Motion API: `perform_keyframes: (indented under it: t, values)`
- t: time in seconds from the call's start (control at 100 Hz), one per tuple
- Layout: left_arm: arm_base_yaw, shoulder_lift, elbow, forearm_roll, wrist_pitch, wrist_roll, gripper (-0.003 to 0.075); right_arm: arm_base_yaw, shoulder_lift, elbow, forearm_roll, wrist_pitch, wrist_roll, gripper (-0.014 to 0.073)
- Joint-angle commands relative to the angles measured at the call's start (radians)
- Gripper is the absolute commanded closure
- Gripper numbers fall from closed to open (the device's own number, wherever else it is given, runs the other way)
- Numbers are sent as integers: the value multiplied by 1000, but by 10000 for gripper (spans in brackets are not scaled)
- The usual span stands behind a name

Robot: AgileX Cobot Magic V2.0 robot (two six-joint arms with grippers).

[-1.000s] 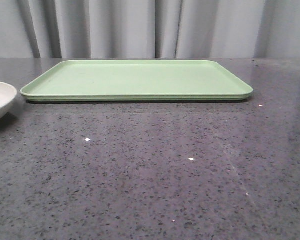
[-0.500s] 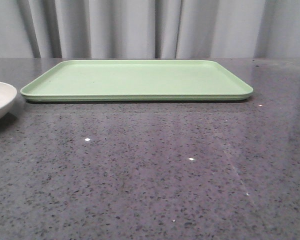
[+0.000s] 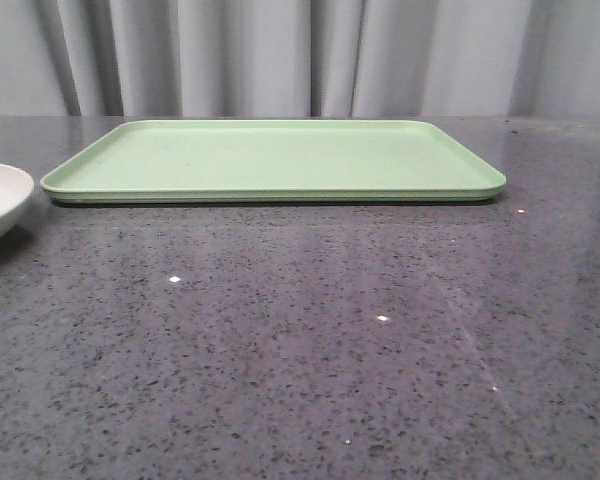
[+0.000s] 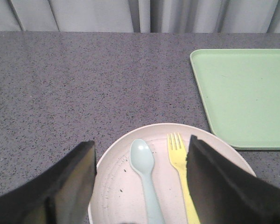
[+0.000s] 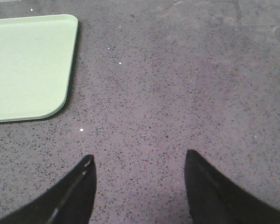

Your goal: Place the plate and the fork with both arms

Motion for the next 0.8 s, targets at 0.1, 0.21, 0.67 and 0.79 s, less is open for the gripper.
perform_keyframes:
  t: [0.1, 0.21, 0.67, 0.79]
  values:
    - [32, 27, -44, 18, -23, -30, 293, -1, 11, -36, -7, -69, -6, 159]
    - [77, 92, -87, 23, 77, -32, 293, -1, 11, -36, -7, -69, -6, 159]
    - [156, 495, -288, 31, 340, -18, 293, -1, 11, -36, -7, -68, -6, 159]
    - [156, 584, -302, 33, 353, -18, 293, -1, 11, -36, -7, -67, -6, 159]
